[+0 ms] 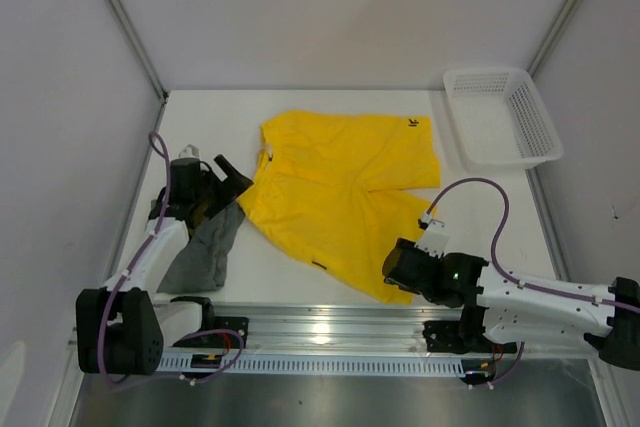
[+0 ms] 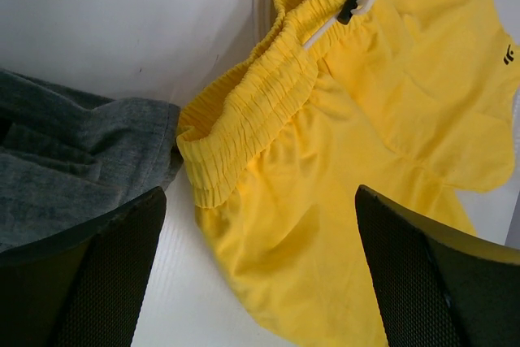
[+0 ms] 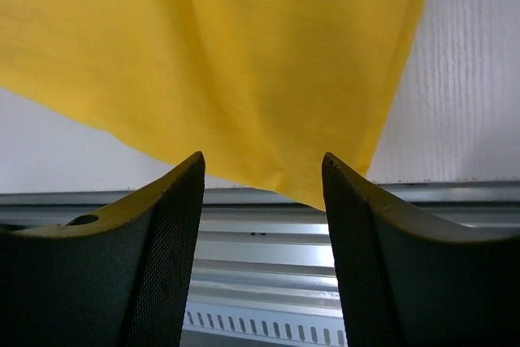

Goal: Fold and stack the shorts
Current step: Flatten the shorts out

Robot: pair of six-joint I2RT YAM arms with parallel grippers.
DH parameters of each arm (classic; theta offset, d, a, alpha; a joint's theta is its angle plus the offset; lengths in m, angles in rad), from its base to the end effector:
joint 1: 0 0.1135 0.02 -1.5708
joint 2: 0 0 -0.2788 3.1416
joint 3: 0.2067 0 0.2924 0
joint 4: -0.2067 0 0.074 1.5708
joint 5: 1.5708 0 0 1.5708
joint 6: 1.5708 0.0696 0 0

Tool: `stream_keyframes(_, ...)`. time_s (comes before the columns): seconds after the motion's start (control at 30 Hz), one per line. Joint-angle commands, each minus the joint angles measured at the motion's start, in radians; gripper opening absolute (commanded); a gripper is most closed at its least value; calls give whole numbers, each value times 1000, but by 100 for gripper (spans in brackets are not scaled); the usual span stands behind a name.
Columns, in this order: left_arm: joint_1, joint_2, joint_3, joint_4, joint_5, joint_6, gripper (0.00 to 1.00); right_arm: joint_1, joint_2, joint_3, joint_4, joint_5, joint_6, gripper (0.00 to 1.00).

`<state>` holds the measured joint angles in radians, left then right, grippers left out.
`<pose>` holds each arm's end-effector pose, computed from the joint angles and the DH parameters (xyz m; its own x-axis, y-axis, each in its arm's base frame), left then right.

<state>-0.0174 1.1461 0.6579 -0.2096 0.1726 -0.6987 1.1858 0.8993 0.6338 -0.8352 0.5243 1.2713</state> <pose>0.2950 -0.0171 0.1947 -0.5876 -0.6235 -0.5157 -0.2993 0.7596 -0.5774 0.1071 0.1716 0.1949 -0.7840 0.2677 -0.5601 0.1083 0.9474 0.3011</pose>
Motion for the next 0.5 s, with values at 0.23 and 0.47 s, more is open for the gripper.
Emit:
stream_keyframes(0.23,-13,-103,-57,18,14,-9,99,61,102,-19,-153,109,295,54)
stream_keyframes(0.47,-29,-100,-73,15,8,-4,99,63,49,-124,-55,20,289,52)
